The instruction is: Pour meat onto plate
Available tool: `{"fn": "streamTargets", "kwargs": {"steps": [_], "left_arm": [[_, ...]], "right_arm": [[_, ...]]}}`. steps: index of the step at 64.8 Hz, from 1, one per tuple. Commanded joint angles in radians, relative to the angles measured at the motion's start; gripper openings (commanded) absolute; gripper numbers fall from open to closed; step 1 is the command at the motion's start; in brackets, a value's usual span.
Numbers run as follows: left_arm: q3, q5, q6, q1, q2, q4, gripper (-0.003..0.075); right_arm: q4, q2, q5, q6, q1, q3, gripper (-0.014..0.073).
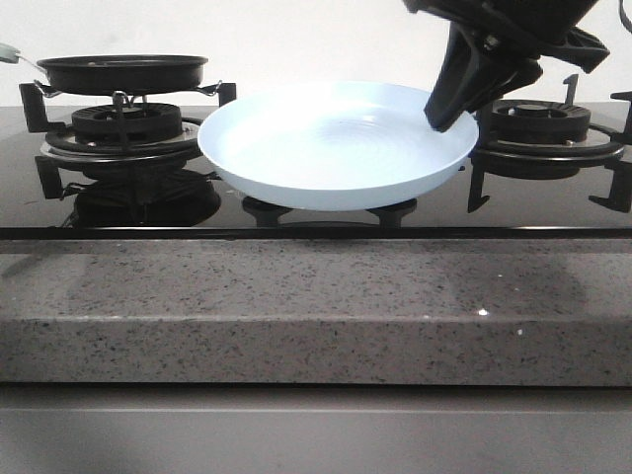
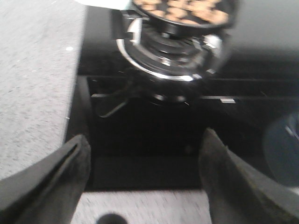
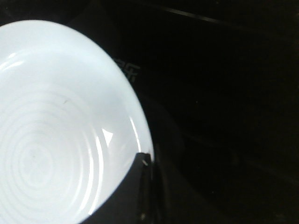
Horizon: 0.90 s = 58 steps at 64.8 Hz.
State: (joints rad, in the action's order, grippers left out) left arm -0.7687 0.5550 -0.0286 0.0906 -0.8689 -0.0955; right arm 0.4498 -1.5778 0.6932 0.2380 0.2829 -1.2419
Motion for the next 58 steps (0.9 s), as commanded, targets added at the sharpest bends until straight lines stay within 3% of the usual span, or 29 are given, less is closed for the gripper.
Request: {"fn": "streamTargets", "kwargs": {"steps": [1,16,34,45,58], "left_arm": [[-0.085,-0.075,-0.011,-0.052,-0.051,-0.044,0.0493],[-0.219,-0.026,0.062,-0.168,-0.212,-0.156,0.0493],[-0.32,0.05,0.357,-0.321,-0.383,-0.55,0.0501],[-0.367,0.138,0.557,-0.404,-0.475,-0.862,0.0578],[-0.414,0.175,0.59,-0.422,-0.571,-1.033,0.0582]], "right_arm": [[0.024,0.043,-0.042,0.009,-0.002,-0.022,-0.006],[0.024,0.043,-0.042,0.009,-0.002,-0.022,-0.006],[0.024,0.043,-0.042,0.009,-0.002,-0.022,-0.006],[0.024,0.043,-0.042,0.009,-0.002,-0.022,-0.006],[0.024,0.043,-0.042,0.009,-0.002,-0.022,-0.006]]}}
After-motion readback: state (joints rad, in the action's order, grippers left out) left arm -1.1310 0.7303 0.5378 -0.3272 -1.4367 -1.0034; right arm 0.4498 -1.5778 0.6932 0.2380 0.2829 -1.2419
